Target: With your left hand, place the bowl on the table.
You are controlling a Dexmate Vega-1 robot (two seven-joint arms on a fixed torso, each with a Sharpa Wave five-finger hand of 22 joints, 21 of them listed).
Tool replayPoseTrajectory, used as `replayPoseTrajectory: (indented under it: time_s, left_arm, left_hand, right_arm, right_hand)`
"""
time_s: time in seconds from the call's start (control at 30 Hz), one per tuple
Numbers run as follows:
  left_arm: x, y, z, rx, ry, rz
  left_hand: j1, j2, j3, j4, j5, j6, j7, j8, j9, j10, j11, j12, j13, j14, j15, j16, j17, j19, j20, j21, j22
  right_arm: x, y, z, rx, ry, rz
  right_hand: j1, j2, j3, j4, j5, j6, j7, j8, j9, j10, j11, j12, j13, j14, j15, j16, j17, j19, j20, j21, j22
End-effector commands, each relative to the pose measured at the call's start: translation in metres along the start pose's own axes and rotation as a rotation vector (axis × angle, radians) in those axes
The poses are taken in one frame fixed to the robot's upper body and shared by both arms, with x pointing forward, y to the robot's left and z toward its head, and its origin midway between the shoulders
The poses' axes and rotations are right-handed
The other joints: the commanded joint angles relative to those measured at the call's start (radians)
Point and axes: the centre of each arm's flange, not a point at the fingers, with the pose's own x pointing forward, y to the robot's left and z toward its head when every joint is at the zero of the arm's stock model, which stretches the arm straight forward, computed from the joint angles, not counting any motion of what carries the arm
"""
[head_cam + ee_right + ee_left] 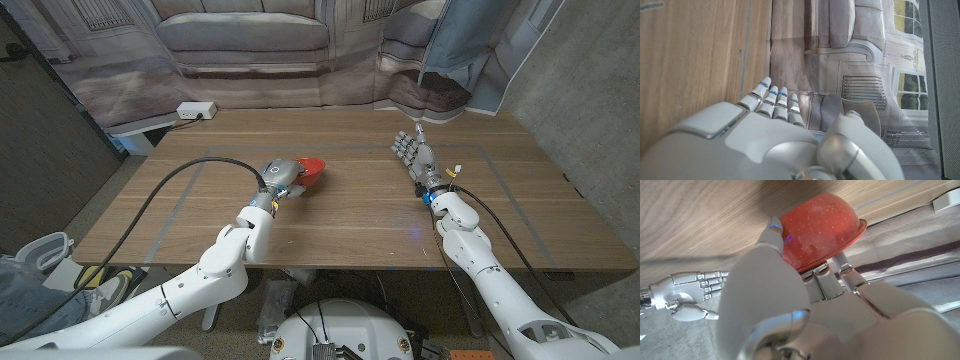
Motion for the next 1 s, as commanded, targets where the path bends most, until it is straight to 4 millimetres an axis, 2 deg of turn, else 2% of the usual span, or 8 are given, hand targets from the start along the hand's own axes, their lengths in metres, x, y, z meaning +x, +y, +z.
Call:
replayPoseTrajectory:
  time_s: [0.03,1.0]
  left_arm:
    - [0.0006,-0.0060,0.0020,-0.016,-0.004,-0.018]
    - [0.0007,-0.0124,0.0027,-0.016,0.002,-0.067]
  left_hand:
    - [0.029,0.037,0.040,0.034,0.003,0.054,0.043,0.022,0.026,0.018,-0.013,-0.006,0.005,0.011,-0.038,-0.005,0.004,-0.006,-0.091,0.006,0.000]
    - [0.027,0.032,0.050,0.032,0.001,0.055,0.037,0.027,0.031,0.021,-0.020,-0.017,0.007,0.013,-0.039,-0.017,0.015,-0.019,-0.093,0.029,-0.012]
  right_arm:
    - [0.0004,0.0006,-0.0023,0.003,0.006,0.001]
    - [-0.0017,0.0034,-0.0055,0.002,0.014,0.006]
  right_hand:
    - [0.002,0.009,-0.008,-0.001,-0.003,0.005,-0.001,0.000,0.003,0.010,0.000,-0.002,0.003,0.011,-0.002,-0.002,0.004,0.011,-0.031,-0.006,0.005]
    - [0.001,0.011,-0.010,-0.002,-0.003,0.009,0.001,0.001,0.003,0.013,0.005,-0.001,0.003,0.014,-0.003,-0.001,0.005,0.015,-0.029,-0.011,0.005]
